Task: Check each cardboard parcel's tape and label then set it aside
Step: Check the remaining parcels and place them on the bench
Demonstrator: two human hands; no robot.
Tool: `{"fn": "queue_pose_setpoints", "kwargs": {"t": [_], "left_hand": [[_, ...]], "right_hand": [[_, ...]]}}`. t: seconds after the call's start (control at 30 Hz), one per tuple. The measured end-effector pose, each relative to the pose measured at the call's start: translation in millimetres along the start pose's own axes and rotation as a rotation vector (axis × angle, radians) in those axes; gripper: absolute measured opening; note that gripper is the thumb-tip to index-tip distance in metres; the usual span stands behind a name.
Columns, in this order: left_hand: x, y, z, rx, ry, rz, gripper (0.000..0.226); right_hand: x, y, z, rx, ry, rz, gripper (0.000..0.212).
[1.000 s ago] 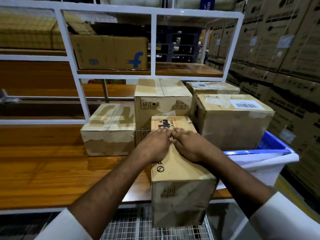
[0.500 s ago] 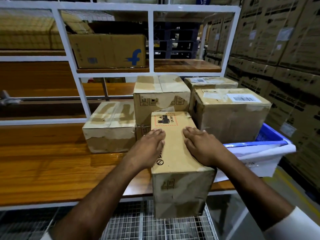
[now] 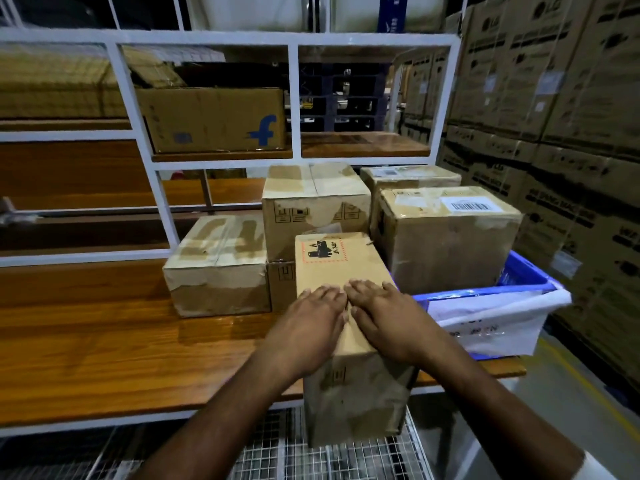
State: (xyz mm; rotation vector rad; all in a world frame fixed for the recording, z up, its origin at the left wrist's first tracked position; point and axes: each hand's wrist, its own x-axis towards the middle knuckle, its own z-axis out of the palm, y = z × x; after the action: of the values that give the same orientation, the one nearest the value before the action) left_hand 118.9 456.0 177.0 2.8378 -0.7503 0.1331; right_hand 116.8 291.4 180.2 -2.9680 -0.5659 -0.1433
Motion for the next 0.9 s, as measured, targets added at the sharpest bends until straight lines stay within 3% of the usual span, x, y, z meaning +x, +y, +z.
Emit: {"fn": "queue_pose_setpoints", "kwargs": {"t": [0.07,0.23,0.47,0.57,0.6,0.67,0.77,0.83,0.9], "left_hand": [[1.8,-5.0,-1.9,-0.041,0.006,0.013,0.049],[-27.0,-21.7,4.7,-0.186,0.115,-0.110,0.049],[-32.1,-23.1,11.4,-0.343,0.170,-0.126,0.047],[-35.7,-26.9,11.7,-0.334,0.191,-0.137,0.047],[-37.9,-29.3,11.7,-0.305,0.207,-0.149,0.048],[-42.7,-36.4,9.5,-0.245,0.233,-0.190,0.049],[-50.8,-46.4,2.2,-0.196,0.174,-0.262,0.056],[-52.5,-50.3,-1.7,-0.221,0.068,-0.329,0.061],[-47.9,-54.6,-3.7,-0.318,0.041,-0.382,0.064]], "right_hand": [[4.7,5.1,-2.0,0.010,-0.009,0.000,0.052],[-26.8,27.0,-1.6,0.137,0.110,0.037,0.050],[-53.6,32.5,30.3,0.657,0.305,0.255,0.053],[-57.8,26.0,33.6,1.004,0.260,0.235,0.040],[-59.4,22.0,32.9,1.062,0.212,0.166,0.044],[-61.6,7.8,27.4,1.096,0.109,0.062,0.075],[-48.7,-15.4,25.9,0.884,0.146,-0.024,0.127],[-32.6,-33.0,30.2,0.657,0.197,-0.084,0.135],[-19.0,-51.1,33.6,0.504,0.226,-0.140,0.126]]}}
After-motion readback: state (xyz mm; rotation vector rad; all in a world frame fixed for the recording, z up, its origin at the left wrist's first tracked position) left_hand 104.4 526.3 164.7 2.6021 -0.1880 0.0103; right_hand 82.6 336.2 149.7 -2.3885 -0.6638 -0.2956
